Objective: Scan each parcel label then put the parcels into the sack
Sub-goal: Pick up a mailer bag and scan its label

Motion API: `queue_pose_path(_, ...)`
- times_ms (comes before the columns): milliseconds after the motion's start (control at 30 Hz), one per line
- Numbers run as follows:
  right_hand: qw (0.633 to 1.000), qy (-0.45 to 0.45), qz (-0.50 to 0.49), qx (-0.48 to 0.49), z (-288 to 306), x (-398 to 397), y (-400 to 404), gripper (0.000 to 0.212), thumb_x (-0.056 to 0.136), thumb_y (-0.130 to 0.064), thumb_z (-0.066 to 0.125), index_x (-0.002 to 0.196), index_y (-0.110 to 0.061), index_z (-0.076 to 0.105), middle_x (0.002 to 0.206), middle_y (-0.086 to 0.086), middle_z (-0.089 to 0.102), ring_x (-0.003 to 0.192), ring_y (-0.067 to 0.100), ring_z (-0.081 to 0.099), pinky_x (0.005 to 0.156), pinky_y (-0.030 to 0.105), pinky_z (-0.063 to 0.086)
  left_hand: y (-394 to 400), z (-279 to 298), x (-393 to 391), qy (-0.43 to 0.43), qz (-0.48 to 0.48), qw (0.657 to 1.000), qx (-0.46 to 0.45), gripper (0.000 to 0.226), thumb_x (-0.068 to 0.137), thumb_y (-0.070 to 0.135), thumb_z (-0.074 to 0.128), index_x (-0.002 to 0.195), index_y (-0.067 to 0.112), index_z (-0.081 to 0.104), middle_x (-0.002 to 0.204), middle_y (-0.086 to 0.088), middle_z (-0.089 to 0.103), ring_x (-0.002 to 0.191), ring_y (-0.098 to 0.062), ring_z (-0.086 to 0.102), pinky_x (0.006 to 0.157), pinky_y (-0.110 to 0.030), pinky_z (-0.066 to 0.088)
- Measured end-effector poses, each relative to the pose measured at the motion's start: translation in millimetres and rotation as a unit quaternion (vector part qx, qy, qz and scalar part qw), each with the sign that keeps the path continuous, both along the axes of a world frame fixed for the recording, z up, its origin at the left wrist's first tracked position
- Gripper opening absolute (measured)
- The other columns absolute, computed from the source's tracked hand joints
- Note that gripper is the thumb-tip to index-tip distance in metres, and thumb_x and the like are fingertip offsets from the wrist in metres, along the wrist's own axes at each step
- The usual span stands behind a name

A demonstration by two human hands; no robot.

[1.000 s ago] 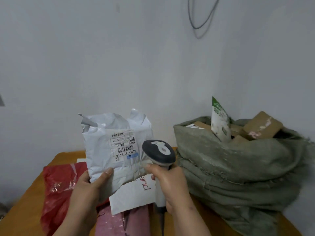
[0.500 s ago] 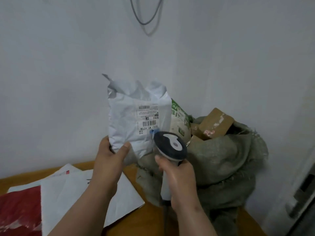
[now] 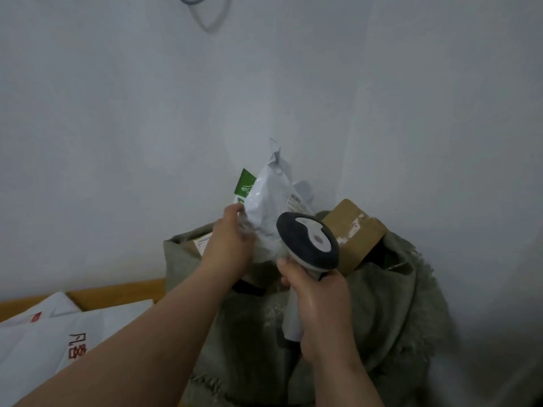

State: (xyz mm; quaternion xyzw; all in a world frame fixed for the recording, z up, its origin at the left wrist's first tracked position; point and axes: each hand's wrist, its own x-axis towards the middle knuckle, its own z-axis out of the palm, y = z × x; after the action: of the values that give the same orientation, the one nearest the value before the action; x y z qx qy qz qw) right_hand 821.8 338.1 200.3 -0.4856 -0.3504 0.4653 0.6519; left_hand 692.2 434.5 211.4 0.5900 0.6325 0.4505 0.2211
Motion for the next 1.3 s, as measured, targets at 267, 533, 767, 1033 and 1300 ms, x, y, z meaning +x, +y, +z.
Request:
queue_pose_path(267,0.998,-0.020,0.054,-0.001,-5,12,19,0.033,0.076,-0.021,0.082,0.107,-0.013,0.075,0.083,-0.004,0.077,0.071,0.000,0.069,0.054,0.009,0.048,15,-12,14,0.311,-0.020,0.934,-0.177,0.085,0.092,0.034,0.063,0.156,0.044,0.007,0.148,-0.007,0.033,0.136,-0.032,0.036,0.112,-0.049,0.032)
queue_pose_path(533,0.995,-0.027,0.093,0.005,6,-17,3,0.019,0.079,-0.020,0.080,0.097,-0.015,0.075,0.071,-0.008,0.073,0.065,0.003,0.068,0.050,0.012,0.048,-29,-12,-33,0.107,-0.051,0.986,-0.113,0.067,0.097,0.028,0.061,0.155,0.031,0.029,0.148,-0.004,0.046,0.124,-0.021,0.053,0.098,-0.032,0.044)
queue_pose_path(767,0.981,-0.089,0.173,-0.018,4,-103,-44,0.011,0.081,-0.027,0.079,0.083,-0.022,0.070,0.063,-0.009,0.067,0.072,0.014,0.063,0.065,0.030,0.051,-116,-40,-136,-0.100,0.061,0.992,-0.045,0.034,0.100,0.024,0.057,0.133,0.027,0.058,0.108,0.011,0.060,0.090,0.001,0.055,0.065,-0.015,0.039)
queue_pose_path(1033,0.953,-0.132,0.270,-0.034,-39,-242,-112,0.016,0.083,-0.024,0.080,0.090,-0.026,0.066,0.065,-0.018,0.071,0.061,-0.003,0.068,0.045,0.011,0.046,-238,-104,-277,-0.216,0.180,0.955,-0.096,0.024,0.100,0.019,0.056,0.123,0.021,0.062,0.109,0.002,0.066,0.096,-0.010,0.062,0.066,-0.020,0.044)
queue_pose_path(1300,0.941,-0.153,0.290,-0.083,-76,-318,-139,0.016,0.080,-0.022,0.082,0.090,-0.026,0.070,0.075,-0.006,0.073,0.077,0.015,0.069,0.063,0.027,0.051,-294,-157,-356,-0.269,0.247,0.918,-0.153,0.031,0.098,0.014,0.058,0.129,0.011,0.059,0.121,-0.008,0.064,0.108,-0.023,0.060,0.095,-0.039,0.048)
